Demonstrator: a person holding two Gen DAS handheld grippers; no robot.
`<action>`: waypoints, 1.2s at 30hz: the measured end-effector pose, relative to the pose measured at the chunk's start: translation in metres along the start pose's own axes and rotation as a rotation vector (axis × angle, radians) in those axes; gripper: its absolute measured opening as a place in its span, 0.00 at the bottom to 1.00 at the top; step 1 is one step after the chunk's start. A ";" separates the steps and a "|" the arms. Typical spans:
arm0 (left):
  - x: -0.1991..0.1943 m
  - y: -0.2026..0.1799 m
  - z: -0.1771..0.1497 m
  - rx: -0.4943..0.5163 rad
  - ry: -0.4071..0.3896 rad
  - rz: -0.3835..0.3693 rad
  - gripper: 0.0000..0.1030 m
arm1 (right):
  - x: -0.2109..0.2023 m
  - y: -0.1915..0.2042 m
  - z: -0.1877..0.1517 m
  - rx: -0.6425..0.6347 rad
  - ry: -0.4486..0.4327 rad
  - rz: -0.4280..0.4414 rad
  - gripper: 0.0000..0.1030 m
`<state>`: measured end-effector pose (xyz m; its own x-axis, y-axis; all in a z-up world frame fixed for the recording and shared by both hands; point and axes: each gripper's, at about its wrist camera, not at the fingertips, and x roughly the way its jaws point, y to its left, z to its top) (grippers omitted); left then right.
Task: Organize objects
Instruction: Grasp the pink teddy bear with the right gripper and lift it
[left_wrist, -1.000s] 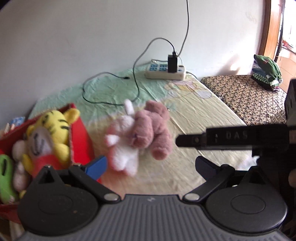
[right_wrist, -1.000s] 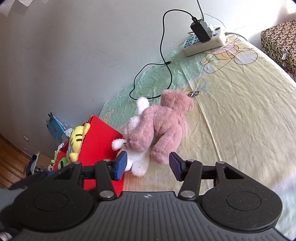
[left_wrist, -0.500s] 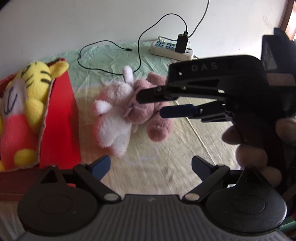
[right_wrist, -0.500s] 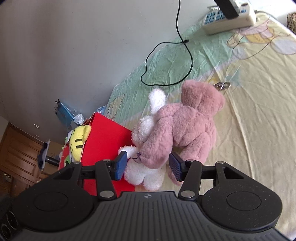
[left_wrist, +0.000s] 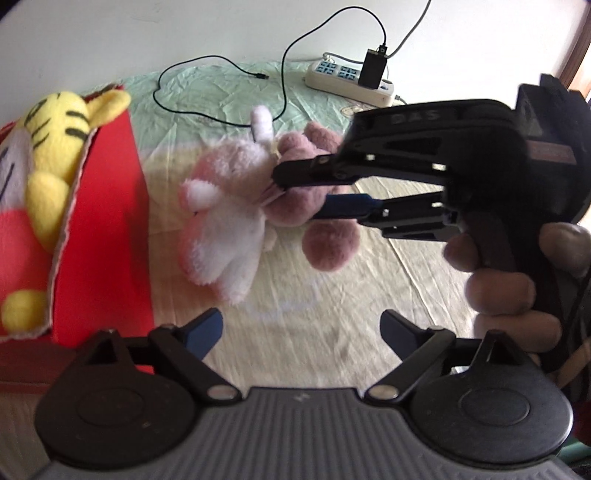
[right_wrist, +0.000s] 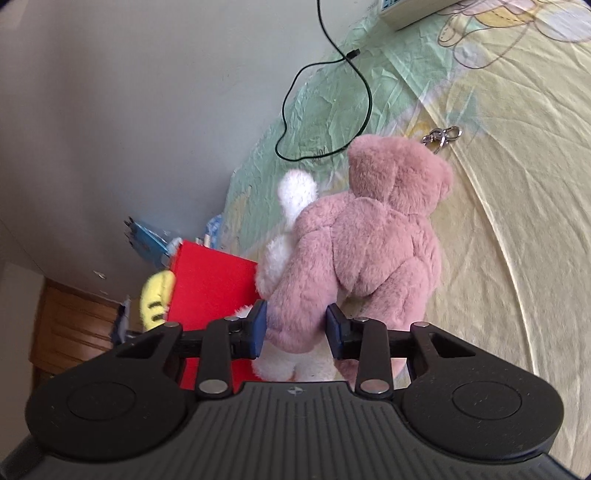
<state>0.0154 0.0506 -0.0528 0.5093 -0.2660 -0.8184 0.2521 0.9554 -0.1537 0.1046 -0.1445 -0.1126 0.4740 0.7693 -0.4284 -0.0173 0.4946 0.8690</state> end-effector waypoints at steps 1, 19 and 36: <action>-0.001 -0.001 0.001 0.003 -0.002 0.000 0.91 | -0.008 -0.005 0.000 0.031 -0.014 0.022 0.34; 0.025 -0.067 0.016 0.158 0.042 -0.074 0.92 | -0.129 -0.094 -0.023 0.268 -0.282 0.032 0.22; 0.082 -0.095 0.063 0.065 0.072 -0.159 0.92 | -0.132 -0.112 0.020 0.109 -0.253 -0.092 0.30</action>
<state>0.0853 -0.0706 -0.0704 0.3989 -0.4013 -0.8245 0.3787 0.8910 -0.2505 0.0619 -0.3094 -0.1481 0.6739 0.5913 -0.4430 0.1241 0.5005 0.8568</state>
